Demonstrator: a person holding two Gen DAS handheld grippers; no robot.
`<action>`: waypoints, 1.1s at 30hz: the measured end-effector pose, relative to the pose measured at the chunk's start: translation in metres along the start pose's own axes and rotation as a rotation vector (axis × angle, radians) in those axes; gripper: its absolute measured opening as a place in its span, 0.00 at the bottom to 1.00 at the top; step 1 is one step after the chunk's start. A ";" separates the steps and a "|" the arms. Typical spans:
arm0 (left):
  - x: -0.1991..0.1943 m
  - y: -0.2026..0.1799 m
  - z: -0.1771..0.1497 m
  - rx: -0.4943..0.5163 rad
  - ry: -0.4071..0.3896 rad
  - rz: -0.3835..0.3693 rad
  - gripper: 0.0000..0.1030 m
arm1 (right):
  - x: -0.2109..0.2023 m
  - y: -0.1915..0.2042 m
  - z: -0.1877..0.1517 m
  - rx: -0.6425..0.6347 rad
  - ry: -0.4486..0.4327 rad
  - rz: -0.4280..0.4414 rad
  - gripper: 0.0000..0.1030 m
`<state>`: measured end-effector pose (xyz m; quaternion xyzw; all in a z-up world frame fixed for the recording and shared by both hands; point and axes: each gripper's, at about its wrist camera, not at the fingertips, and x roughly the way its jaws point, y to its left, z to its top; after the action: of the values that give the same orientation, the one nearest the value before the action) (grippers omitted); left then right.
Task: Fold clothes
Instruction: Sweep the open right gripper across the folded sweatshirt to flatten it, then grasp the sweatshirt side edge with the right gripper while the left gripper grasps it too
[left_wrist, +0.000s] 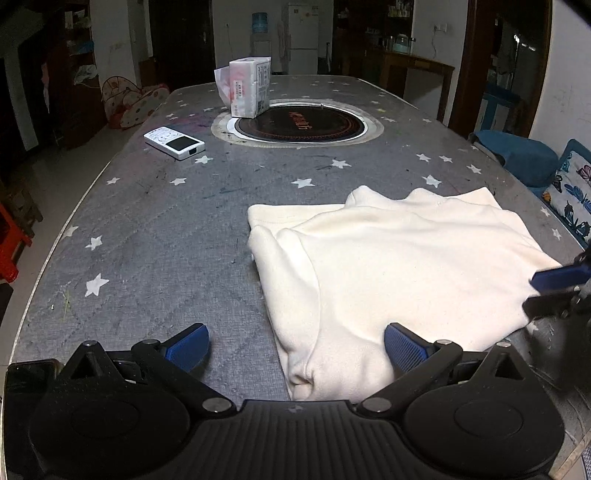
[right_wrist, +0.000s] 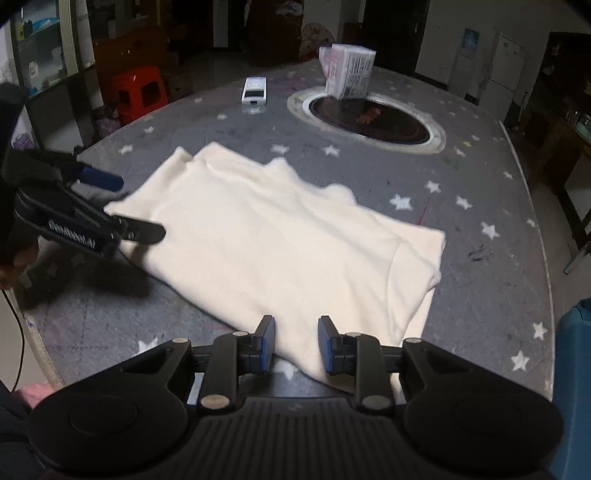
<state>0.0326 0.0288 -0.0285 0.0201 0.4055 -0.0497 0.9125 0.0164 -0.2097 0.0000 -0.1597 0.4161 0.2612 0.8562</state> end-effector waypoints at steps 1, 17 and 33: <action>0.000 0.000 0.000 -0.002 0.001 -0.001 1.00 | 0.000 -0.002 0.000 0.007 -0.003 -0.002 0.25; 0.000 0.008 0.005 -0.064 0.041 -0.013 1.00 | -0.008 0.022 0.012 -0.079 -0.049 0.041 0.42; -0.012 0.054 0.019 -0.197 0.017 0.056 1.00 | 0.021 0.122 0.037 -0.420 -0.077 0.157 0.43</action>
<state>0.0447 0.0816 -0.0067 -0.0580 0.4156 0.0160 0.9076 -0.0204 -0.0858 -0.0008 -0.2915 0.3310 0.4135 0.7965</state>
